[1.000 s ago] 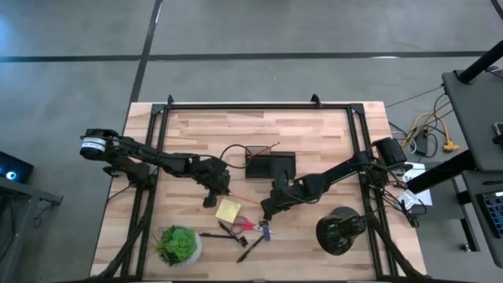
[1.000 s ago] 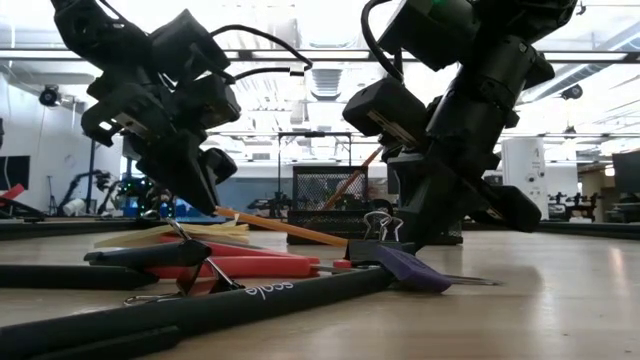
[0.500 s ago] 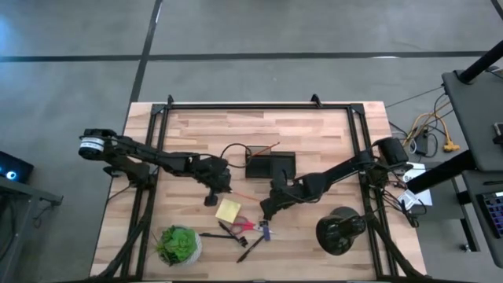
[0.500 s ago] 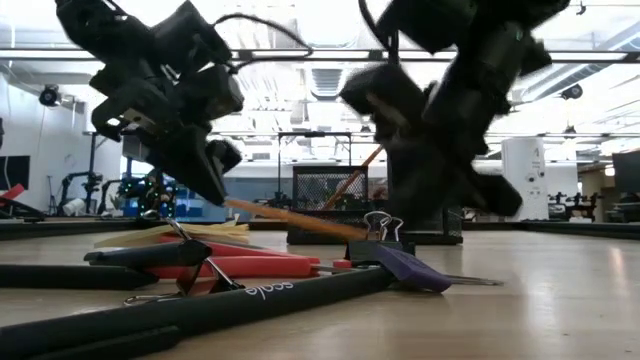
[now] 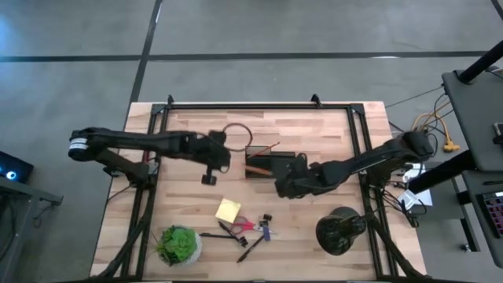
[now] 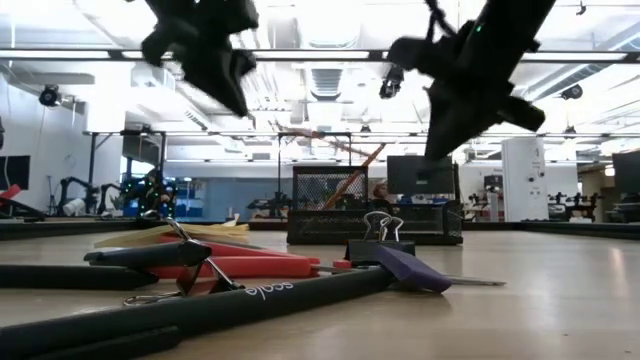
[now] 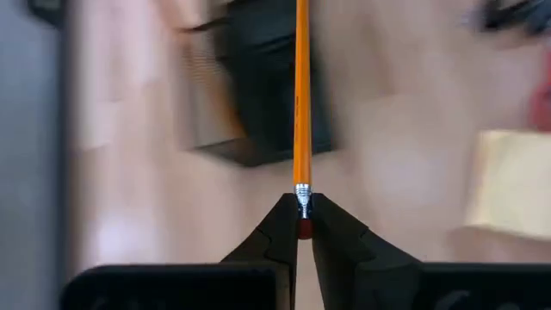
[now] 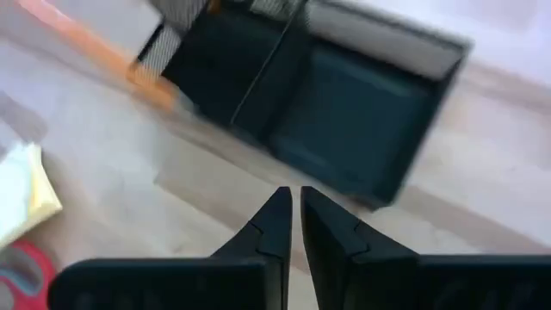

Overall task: Pick and place office supplies into organizer
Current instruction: Put the orange pencil into the desk organizer

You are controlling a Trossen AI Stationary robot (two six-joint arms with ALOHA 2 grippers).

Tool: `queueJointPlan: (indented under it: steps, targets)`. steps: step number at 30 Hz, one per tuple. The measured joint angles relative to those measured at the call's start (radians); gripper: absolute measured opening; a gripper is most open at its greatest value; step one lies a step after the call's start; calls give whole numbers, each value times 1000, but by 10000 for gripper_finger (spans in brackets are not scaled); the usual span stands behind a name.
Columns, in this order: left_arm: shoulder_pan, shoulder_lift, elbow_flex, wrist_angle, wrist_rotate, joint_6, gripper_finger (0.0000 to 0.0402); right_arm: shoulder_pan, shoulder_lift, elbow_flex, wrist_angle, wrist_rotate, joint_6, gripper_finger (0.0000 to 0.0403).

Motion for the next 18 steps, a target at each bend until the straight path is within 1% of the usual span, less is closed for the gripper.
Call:
queueJointPlan:
  steps: [3, 5, 8, 13, 16, 18]
  targets:
    - [26, 11, 103, -156, -115, 59, 4, -1, -34, -26, -15, 27, 8, 24]
    - [45, 17, 161, -197, -169, 86, 4, -1, -47, -39, -18, 45, 12, 24]
    - [70, 24, 216, -251, -251, 134, 4, -2, -54, -53, -13, 57, 22, 24]
    - [92, 55, 269, -319, -261, 193, 4, -2, -47, -63, -10, 73, 46, 24]
    - [90, 82, 268, -359, -253, 222, 4, -2, -47, -68, -6, 74, 49, 24]
    - [90, 100, 266, -344, -251, 233, 4, -2, -47, -70, -7, 77, 49, 24]
